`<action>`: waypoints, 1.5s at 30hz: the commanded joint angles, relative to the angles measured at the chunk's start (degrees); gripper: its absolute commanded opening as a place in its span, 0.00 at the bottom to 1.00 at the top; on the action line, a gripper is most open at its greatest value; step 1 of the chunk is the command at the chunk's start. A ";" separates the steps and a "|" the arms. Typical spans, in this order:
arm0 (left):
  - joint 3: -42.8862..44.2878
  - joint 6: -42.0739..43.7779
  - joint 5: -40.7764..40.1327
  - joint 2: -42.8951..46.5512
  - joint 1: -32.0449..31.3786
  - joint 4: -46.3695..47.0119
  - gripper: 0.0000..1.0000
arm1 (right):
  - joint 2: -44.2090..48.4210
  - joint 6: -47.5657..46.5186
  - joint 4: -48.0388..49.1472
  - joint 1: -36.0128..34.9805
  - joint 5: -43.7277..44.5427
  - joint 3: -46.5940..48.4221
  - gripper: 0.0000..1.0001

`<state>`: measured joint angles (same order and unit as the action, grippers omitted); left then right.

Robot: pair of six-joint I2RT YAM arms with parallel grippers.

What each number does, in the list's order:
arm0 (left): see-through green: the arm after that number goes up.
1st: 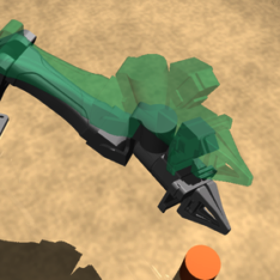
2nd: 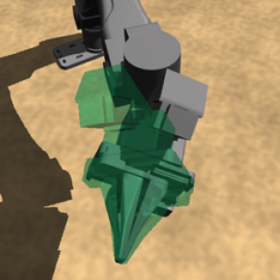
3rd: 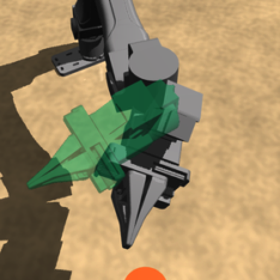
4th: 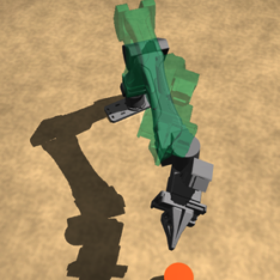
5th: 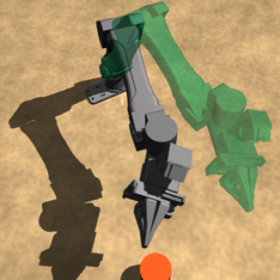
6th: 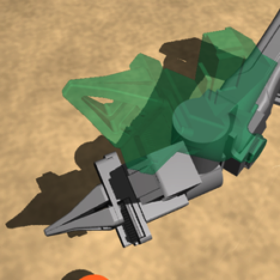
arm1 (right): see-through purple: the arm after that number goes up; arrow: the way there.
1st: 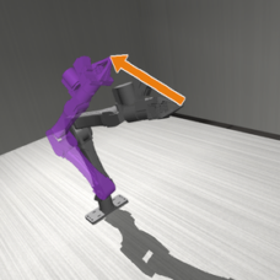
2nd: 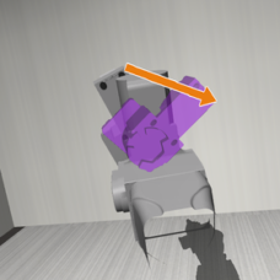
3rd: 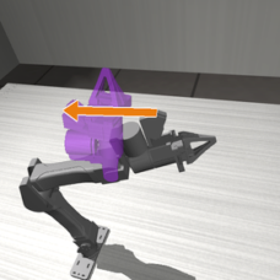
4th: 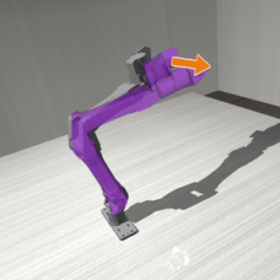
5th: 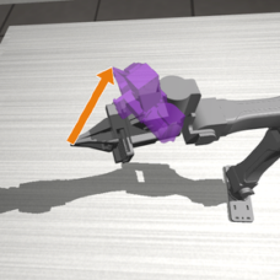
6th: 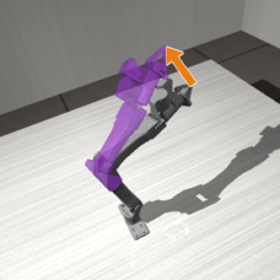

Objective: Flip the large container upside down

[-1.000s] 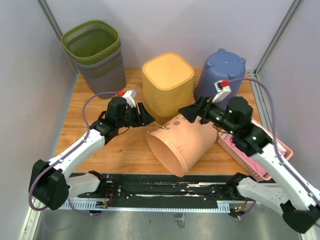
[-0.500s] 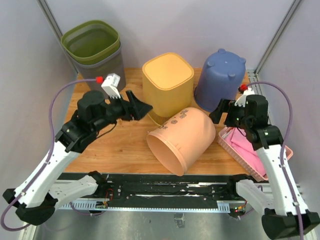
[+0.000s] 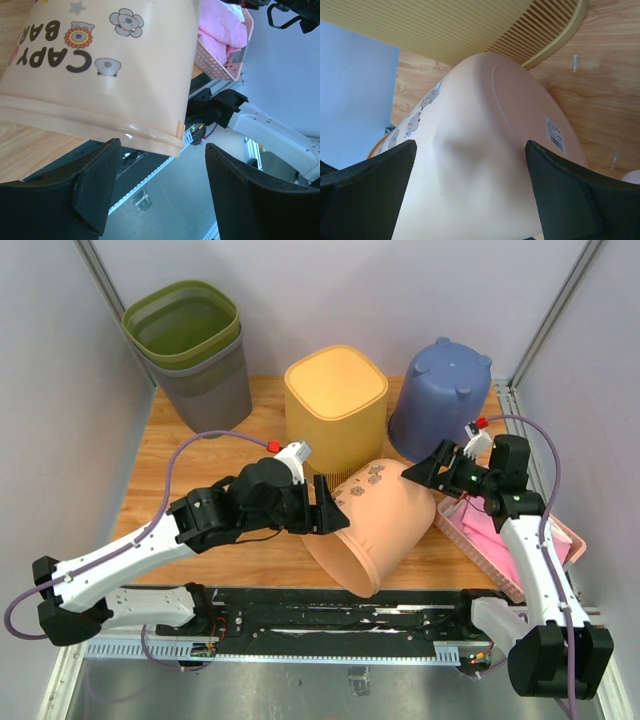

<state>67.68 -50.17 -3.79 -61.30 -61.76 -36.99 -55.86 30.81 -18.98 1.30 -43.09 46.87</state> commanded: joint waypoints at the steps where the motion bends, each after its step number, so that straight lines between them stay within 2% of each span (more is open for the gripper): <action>1: -1.44 -3.82 -1.31 -1.19 -0.47 0.10 0.72 | 0.75 4.17 4.81 1.07 -8.10 -1.79 0.92; 7: -5.23 -4.65 -1.29 -2.02 -0.48 4.19 0.69 | 2.17 4.82 5.15 1.07 -10.36 -5.10 0.91; 13: -8.66 -5.90 -2.53 -1.38 0.53 4.62 0.54 | 3.14 4.46 4.45 1.08 -12.46 -6.92 0.90; 15: -9.30 -5.95 -3.07 -0.47 1.10 3.45 0.53 | 3.50 4.32 4.16 1.11 -13.00 -7.07 0.90; 22: -7.13 -3.76 -5.23 1.18 2.42 -3.61 0.60 | 4.15 5.05 4.04 0.98 -14.67 -7.46 0.89; 27: -3.23 -3.80 -1.95 2.18 2.43 -5.78 0.64 | 5.68 7.43 4.98 0.58 -14.96 -8.19 0.88; 31: -0.88 -5.38 -4.25 4.41 2.48 -11.42 0.68 | 6.86 9.85 7.40 -1.09 -14.55 -9.57 0.88; 38: -4.05 -9.77 2.43 7.76 2.38 -14.62 0.70 | 6.66 10.87 8.70 -2.25 -13.56 -10.91 0.88; 45: -5.59 -13.09 2.70 10.80 2.36 -16.14 0.76 | 6.46 11.36 9.83 -2.94 -13.28 -11.35 0.88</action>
<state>62.74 -60.58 -2.17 -51.83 -59.33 -51.44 -49.52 40.88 -10.92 -0.40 -55.31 36.01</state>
